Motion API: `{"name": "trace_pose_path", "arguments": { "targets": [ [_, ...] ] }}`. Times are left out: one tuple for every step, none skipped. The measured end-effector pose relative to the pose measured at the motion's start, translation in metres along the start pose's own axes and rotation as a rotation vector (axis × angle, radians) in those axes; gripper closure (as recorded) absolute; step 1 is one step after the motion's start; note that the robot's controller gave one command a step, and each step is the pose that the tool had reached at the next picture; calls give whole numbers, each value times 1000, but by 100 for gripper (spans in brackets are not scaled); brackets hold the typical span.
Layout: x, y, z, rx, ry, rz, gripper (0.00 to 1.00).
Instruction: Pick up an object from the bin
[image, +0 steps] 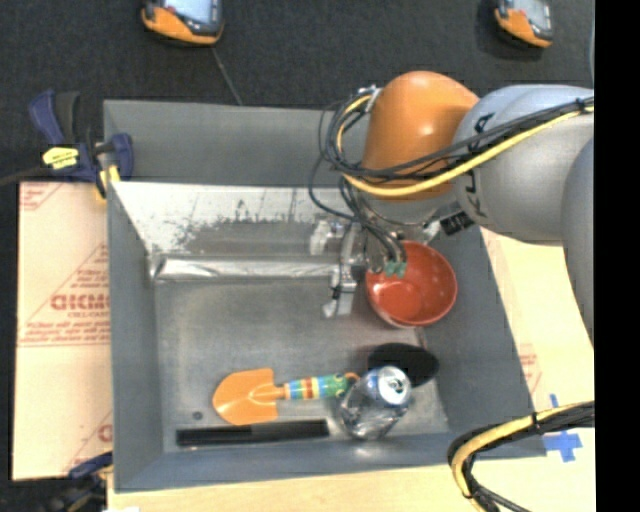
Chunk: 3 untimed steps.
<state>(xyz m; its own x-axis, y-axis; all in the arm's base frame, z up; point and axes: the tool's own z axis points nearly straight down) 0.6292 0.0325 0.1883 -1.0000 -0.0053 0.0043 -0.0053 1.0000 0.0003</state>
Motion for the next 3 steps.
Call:
{"name": "trace_pose_path", "arguments": {
  "targets": [
    [-1,0,-5,0,-6,0,0],
    [7,-44,11,0,-9,-76,0],
    [82,-58,69,1,-10,-140,0]
  ]
}}
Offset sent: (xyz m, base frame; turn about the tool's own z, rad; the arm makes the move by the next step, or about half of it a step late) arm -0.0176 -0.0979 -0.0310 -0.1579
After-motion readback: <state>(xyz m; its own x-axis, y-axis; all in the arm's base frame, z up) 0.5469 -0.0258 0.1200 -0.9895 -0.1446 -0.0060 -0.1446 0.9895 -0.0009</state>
